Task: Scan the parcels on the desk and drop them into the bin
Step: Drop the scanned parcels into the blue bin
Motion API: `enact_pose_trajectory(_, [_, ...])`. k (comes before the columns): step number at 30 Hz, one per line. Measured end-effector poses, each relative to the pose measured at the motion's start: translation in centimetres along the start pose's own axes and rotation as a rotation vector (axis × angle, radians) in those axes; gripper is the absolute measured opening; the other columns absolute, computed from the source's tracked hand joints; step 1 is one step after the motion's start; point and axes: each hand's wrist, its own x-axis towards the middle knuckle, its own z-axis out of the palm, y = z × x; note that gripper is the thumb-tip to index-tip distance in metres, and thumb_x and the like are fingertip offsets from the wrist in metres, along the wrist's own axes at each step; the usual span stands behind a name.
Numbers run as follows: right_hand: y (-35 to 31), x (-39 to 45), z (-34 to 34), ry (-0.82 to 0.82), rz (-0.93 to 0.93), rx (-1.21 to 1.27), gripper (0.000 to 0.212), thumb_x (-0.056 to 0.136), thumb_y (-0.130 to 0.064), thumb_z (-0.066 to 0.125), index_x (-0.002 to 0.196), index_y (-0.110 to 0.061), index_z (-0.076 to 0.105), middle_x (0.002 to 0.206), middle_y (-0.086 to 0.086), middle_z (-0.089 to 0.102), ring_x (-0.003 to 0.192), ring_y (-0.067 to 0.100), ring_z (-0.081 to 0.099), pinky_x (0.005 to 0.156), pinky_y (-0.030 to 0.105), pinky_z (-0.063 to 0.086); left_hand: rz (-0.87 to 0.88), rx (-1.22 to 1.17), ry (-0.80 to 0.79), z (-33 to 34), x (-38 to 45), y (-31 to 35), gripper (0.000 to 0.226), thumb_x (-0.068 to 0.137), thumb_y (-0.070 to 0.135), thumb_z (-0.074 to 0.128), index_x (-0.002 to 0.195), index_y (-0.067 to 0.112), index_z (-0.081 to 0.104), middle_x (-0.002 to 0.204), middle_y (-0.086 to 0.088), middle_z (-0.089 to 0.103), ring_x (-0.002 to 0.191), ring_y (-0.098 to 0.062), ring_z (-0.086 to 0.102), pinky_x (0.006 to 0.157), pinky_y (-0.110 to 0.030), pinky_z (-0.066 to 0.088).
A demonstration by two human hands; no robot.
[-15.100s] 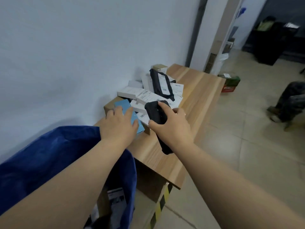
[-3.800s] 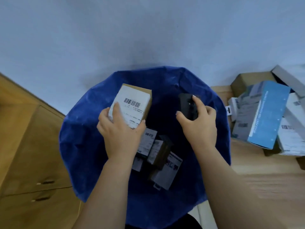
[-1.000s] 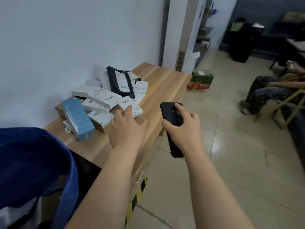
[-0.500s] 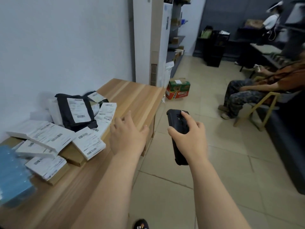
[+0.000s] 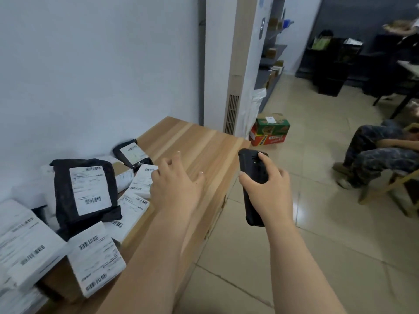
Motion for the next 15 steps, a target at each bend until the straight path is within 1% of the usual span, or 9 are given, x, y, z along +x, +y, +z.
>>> enact_pose_trajectory(2, [0.4,3.6,1.5,-0.049,-0.011,-0.012,0.066,0.082,-0.046,0.07,0.142,-0.051,0.042,0.124,-0.008,0.042,0.098,0.009,0.054,0.082,0.032,0.045,-0.045,0.015,0.027,1.5,2.7,0.4,0.075,0.088,0.051,0.06,0.15,0.022,0.03,0.144,-0.008,0.036,0.125,-0.032,0.04,0.092,-0.043,0.042])
enact_pose_trajectory(6, [1.1,11.4,4.0,-0.141,-0.058,-0.027,0.067,0.082,-0.044,0.071,0.143,-0.049,0.043,0.125,-0.006,0.042,0.097,0.009,0.051,0.081,0.032,0.042,-0.149,0.038,0.067,4.8,7.9,2.1,0.076,0.088,0.053,0.059,0.15,0.022,0.029,0.143,-0.007,0.036,0.123,-0.031,0.04,0.089,-0.04,0.041])
enact_pose_trajectory(9, [0.7,17.1,5.6,-0.204,-0.126,-0.022,0.067,0.082,-0.042,0.072,0.143,-0.048,0.045,0.128,-0.006,0.042,0.099,0.009,0.05,0.082,0.031,0.04,-0.227,0.023,0.105,6.8,11.2,3.6,0.076,0.087,0.053,0.059,0.15,0.023,0.029,0.142,-0.006,0.036,0.123,-0.03,0.04,0.092,-0.041,0.041])
enact_pose_trajectory(12, [-0.7,22.0,8.0,-0.289,-0.168,-0.035,0.067,0.082,-0.044,0.072,0.143,-0.049,0.044,0.13,-0.007,0.041,0.105,0.012,0.054,0.083,0.031,0.043,-0.311,0.045,0.147,7.7,14.2,4.1,0.076,0.088,0.053,0.057,0.151,0.023,0.027,0.143,-0.008,0.034,0.125,-0.029,0.039,0.096,-0.04,0.04])
enact_pose_trajectory(13, [-1.2,23.0,9.0,-0.322,-0.184,-0.046,0.067,0.082,-0.045,0.071,0.143,-0.049,0.043,0.131,-0.007,0.041,0.107,0.013,0.054,0.082,0.032,0.044,-0.349,0.052,0.167,7.7,14.7,3.9,0.075,0.089,0.052,0.056,0.151,0.022,0.028,0.143,-0.008,0.034,0.125,-0.03,0.038,0.097,-0.04,0.038])
enact_pose_trajectory(15, [-2.2,24.4,11.2,-0.408,-0.22,-0.089,0.067,0.083,-0.046,0.07,0.144,-0.049,0.042,0.133,-0.007,0.04,0.104,0.012,0.051,0.076,0.031,0.042,-0.433,0.069,0.218,7.3,15.3,2.8,0.074,0.09,0.052,0.056,0.151,0.021,0.028,0.141,-0.009,0.035,0.124,-0.03,0.037,0.099,-0.039,0.036])
